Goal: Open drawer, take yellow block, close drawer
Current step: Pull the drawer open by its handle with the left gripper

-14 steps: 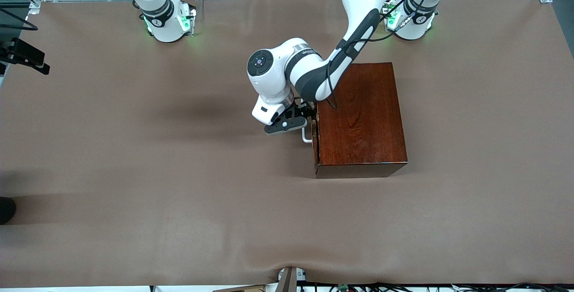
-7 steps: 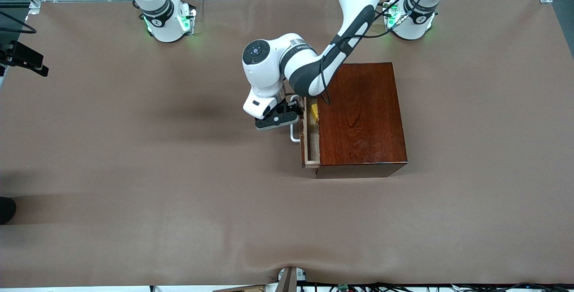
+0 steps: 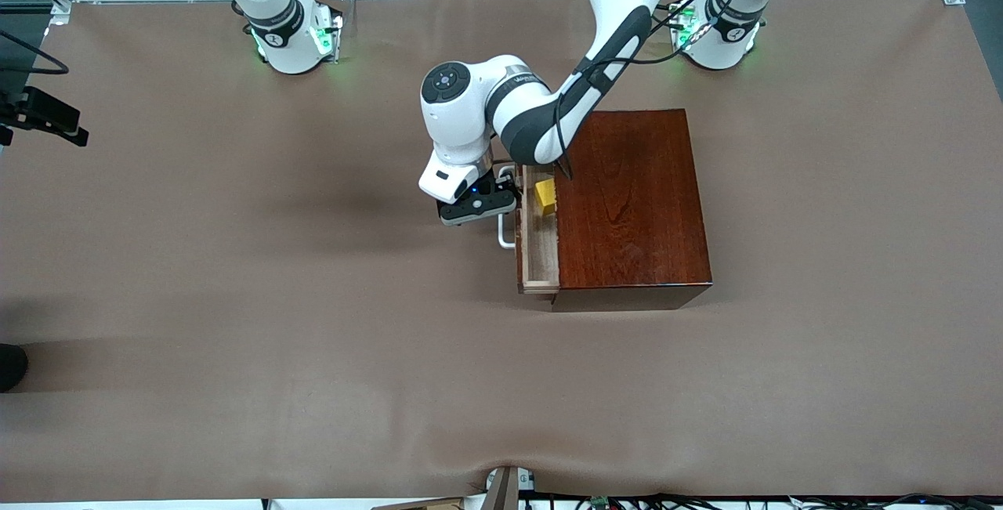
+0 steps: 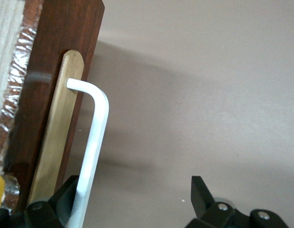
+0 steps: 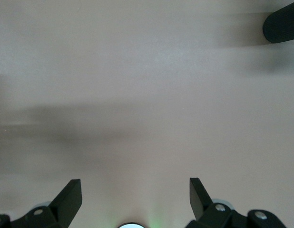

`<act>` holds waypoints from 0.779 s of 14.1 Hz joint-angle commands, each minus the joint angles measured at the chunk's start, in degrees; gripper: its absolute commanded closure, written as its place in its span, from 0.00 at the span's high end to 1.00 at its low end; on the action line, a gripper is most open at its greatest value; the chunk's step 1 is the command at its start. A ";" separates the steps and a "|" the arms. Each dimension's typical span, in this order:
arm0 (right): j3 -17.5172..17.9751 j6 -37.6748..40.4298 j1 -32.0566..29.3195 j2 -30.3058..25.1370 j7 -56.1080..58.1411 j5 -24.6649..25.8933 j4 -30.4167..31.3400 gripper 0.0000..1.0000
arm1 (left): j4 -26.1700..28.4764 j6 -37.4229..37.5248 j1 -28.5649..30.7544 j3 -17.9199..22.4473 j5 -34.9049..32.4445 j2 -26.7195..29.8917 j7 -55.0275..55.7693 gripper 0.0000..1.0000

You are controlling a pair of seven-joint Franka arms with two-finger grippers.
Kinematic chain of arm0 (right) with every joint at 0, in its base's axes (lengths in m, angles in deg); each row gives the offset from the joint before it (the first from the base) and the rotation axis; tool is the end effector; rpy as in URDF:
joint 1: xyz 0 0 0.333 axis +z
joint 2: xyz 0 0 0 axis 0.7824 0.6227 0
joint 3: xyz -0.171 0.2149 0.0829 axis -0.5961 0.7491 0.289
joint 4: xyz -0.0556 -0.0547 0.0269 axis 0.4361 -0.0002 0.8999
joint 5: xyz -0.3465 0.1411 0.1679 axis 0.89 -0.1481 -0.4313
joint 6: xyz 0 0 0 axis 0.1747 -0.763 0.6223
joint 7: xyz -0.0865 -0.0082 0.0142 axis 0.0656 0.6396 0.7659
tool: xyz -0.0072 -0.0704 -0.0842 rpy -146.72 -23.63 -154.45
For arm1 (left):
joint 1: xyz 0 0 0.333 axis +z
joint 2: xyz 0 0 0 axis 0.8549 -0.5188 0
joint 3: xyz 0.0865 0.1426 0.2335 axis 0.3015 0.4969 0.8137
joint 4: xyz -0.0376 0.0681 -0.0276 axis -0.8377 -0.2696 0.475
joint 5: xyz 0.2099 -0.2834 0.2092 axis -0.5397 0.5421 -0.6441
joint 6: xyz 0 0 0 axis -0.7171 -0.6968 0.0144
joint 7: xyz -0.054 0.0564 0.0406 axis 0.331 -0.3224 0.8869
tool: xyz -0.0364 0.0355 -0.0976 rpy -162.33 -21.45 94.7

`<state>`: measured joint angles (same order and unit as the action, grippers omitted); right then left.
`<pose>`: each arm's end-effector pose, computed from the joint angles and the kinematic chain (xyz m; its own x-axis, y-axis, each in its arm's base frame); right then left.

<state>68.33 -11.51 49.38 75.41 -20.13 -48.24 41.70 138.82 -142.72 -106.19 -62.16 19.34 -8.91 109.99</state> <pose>0.5629 -0.0422 0.6255 0.9975 -0.0062 -0.0704 -0.0037 -0.9994 0.0356 0.4603 -0.5889 0.2626 0.9578 0.2159 0.1899 0.2227 -0.9748 -0.0149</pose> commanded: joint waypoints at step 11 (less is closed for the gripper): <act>-0.30 -3.31 -3.26 2.79 0.80 0.66 -0.66 1.00 | -3.97 -20.38 -3.01 -0.82 0.04 -7.41 7.56 1.00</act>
<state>67.29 -14.42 47.73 77.42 -20.07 -48.21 41.66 138.89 -144.88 -107.61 -61.25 18.35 -9.03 111.78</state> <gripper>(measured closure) 0.000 0.000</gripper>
